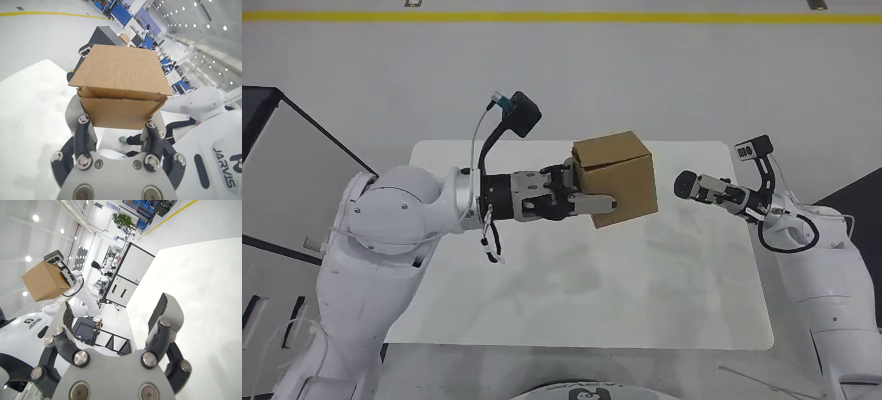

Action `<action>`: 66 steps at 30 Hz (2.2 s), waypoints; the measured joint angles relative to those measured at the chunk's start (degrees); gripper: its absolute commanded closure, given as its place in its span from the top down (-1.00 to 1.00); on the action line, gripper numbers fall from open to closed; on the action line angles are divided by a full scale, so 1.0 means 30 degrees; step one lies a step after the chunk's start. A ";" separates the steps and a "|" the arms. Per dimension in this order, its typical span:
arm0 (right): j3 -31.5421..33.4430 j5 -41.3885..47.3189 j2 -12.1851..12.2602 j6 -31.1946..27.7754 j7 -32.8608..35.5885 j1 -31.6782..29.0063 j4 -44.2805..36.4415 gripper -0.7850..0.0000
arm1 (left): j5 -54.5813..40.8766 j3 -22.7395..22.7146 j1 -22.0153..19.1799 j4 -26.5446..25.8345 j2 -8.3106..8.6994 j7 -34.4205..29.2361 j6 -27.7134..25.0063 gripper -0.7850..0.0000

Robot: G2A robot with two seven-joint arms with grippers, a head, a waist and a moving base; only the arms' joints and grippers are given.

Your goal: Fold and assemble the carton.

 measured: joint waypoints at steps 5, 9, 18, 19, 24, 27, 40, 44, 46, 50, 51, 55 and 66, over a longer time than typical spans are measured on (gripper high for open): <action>0.0000 0.0000 0.0000 0.0000 0.0000 0.0000 0.0000 1.00 | 0.0524 0.0092 -0.0378 0.0075 0.0023 -0.0313 -0.0371 -1.00; 0.0000 0.0000 0.0000 0.0000 0.0000 0.0000 0.0000 1.00 | 0.0510 0.0089 -0.0370 0.0072 0.0022 -0.0304 -0.0363 -1.00; 0.0000 0.0000 0.0000 0.0000 0.0000 0.0000 0.0000 1.00 | 0.2610 0.0706 -0.0512 -0.0358 0.0094 -0.0280 -0.2655 -1.00; 0.0000 0.0000 0.0000 0.0000 0.0000 0.0000 0.0000 1.00 | 0.3163 0.0915 -0.0661 -0.0255 0.0100 -0.0313 -0.3289 -1.00; 0.0000 0.0000 0.0000 0.0000 0.0000 0.0000 0.0000 1.00 | 0.5423 0.2214 -0.1708 0.0640 0.0032 0.0159 -0.6126 -1.00; 0.0000 0.0000 0.0000 0.0000 0.0000 0.0000 0.0000 1.00 | 0.6314 0.2712 -0.2078 0.1660 -0.0038 0.1103 -0.7179 -1.00; 0.0000 0.0000 0.0000 0.0000 0.0000 0.0000 0.0000 1.00 | 0.7310 0.2392 -0.1355 0.2253 0.0115 0.1959 -0.8639 -1.00; 0.0000 0.0000 0.0000 0.0000 0.0000 0.0000 0.0000 1.00 | 0.7781 0.1473 -0.0330 0.2837 0.0429 0.2239 -1.1131 -1.00; 0.0000 0.0000 0.0000 0.0000 0.0000 0.0000 0.0000 1.00 | 0.7959 0.1051 0.0238 0.3083 0.0576 0.2372 -1.2177 -1.00; 0.0000 0.0000 0.0000 0.0000 0.0000 0.0000 0.0000 1.00 | 0.8279 0.0325 0.1712 0.3811 0.0803 0.3617 -1.3883 -1.00; 0.0000 0.0000 0.0000 0.0000 0.0000 0.0000 0.0000 1.00 | 0.8493 0.0230 0.1994 0.3935 0.0829 0.3996 -1.4160 -1.00; 0.0000 0.0000 0.0000 0.0000 0.0000 0.0000 0.0000 1.00 | 0.9196 0.0089 0.2654 0.4264 0.0852 0.5242 -1.4490 -1.00; 0.0000 0.0000 0.0000 0.0000 0.0000 0.0000 0.0000 1.00 | 1.0515 0.0416 0.2826 0.4344 0.0920 0.5552 -1.5924 -1.00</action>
